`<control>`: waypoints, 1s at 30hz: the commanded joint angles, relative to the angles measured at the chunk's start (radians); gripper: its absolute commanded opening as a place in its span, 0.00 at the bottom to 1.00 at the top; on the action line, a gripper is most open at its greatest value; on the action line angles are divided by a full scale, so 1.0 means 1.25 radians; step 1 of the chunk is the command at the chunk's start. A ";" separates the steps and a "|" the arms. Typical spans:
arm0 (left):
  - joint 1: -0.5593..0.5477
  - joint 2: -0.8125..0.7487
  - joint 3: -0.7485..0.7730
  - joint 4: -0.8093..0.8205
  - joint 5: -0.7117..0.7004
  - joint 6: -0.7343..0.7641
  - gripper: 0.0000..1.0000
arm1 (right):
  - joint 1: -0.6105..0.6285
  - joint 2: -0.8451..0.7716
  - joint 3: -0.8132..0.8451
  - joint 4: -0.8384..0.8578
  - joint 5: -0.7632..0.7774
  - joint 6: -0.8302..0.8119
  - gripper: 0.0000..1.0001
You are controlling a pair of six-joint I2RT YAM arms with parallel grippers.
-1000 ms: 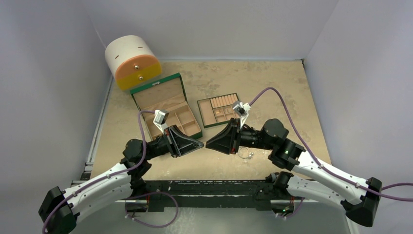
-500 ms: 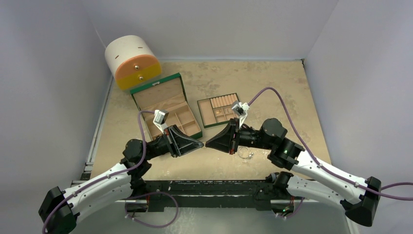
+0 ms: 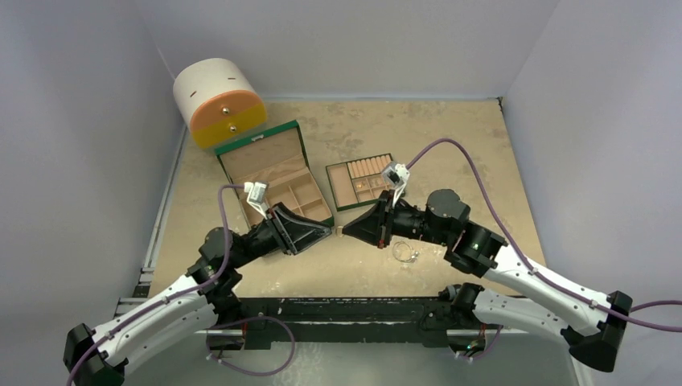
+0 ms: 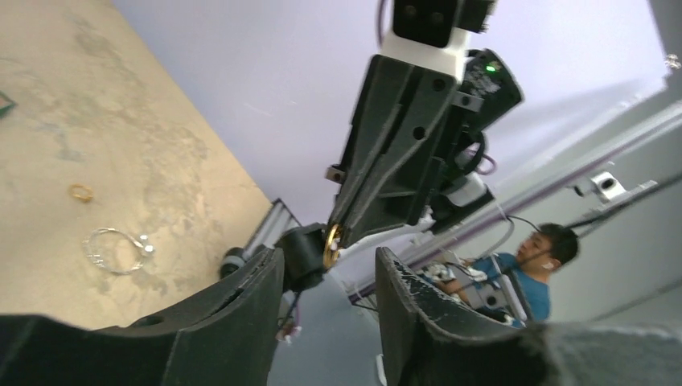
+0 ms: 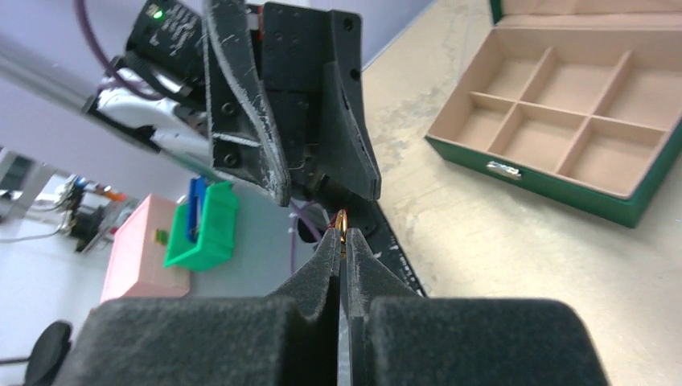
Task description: Organize the mixed jewelry
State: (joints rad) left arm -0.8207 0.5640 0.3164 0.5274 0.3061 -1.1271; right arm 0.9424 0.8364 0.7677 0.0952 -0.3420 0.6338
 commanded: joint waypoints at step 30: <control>-0.003 -0.021 0.471 -0.855 -0.614 0.520 0.59 | -0.236 0.634 0.475 -0.336 0.472 -0.436 0.00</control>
State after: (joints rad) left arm -0.8207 0.5411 0.8936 -0.5243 -0.3584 -0.5282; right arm 0.6662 1.5467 1.2728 -0.3111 0.2371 0.1360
